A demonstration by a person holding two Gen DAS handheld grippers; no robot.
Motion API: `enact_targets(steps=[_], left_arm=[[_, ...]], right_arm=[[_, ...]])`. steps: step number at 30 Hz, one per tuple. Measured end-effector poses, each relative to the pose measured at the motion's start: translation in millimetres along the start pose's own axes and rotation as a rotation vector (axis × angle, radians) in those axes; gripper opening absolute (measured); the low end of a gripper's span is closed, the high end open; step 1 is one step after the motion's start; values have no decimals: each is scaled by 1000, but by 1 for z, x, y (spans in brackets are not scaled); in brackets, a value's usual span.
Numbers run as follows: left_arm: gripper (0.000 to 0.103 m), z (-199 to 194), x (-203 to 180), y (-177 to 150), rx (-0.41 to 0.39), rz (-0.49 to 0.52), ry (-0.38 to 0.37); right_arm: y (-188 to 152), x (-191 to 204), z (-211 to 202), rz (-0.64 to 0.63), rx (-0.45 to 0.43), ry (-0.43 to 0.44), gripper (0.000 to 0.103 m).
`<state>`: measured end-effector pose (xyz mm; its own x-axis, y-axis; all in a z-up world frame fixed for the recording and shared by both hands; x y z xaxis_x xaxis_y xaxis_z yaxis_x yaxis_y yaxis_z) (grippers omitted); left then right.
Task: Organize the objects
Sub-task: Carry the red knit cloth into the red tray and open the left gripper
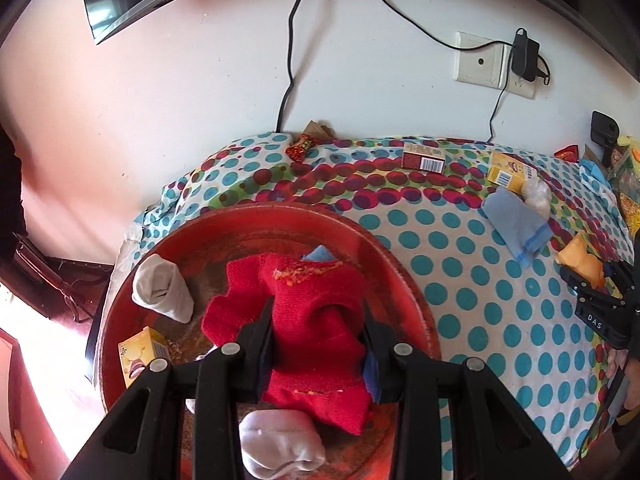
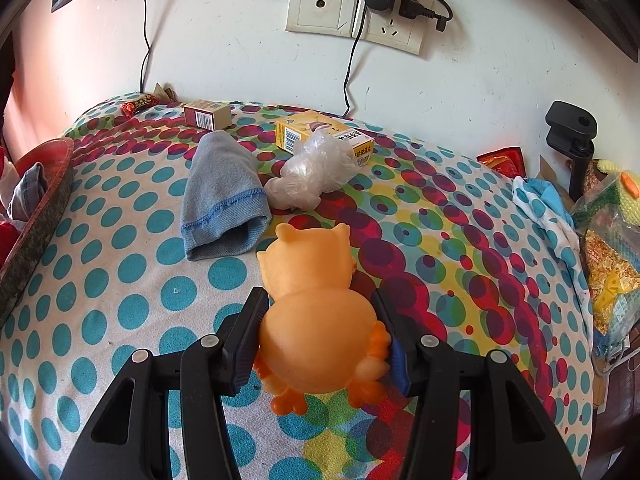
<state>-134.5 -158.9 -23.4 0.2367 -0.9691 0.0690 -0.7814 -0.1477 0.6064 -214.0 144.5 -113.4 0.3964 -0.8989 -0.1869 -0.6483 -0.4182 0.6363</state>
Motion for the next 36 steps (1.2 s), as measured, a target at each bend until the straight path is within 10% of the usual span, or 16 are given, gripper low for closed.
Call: enact_targets(steps=[36], left_arm=[[37, 60, 119, -25, 54, -159, 30]], right_arm=[[-1, 3, 6, -20, 35, -26, 53]])
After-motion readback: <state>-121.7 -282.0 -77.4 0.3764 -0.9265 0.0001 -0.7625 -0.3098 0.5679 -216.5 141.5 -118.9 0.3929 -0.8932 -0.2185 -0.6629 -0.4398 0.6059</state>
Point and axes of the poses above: each gripper's, at about its wrist camera, not at the fingertips, and z roughly the way its jaws point, x to its left, y to its top, the point moved 2 cm from there along z, roughly the way its jaws point, and after that the axes turned 5 degrees about -z, right-handed, at the moved point
